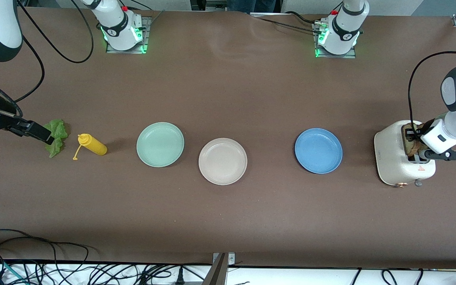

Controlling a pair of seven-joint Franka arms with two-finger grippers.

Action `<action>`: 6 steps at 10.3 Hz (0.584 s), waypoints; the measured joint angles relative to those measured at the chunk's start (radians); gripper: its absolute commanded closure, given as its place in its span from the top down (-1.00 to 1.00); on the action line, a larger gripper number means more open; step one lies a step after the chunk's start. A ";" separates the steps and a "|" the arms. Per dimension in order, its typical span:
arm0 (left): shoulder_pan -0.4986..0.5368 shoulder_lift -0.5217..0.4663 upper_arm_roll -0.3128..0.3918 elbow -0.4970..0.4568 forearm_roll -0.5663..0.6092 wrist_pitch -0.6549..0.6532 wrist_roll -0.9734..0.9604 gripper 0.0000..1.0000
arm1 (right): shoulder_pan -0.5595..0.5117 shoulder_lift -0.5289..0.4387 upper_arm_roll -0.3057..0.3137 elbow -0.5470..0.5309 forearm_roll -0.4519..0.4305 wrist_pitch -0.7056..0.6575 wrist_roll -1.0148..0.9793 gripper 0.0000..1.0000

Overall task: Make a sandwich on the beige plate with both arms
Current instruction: 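Lower the left gripper onto the toaster and grasp a bread slice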

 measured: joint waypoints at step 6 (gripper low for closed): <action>-0.070 -0.050 -0.151 0.234 0.055 -0.387 -0.163 -1.00 | -0.003 -0.005 -0.003 0.000 -0.003 -0.008 0.000 1.00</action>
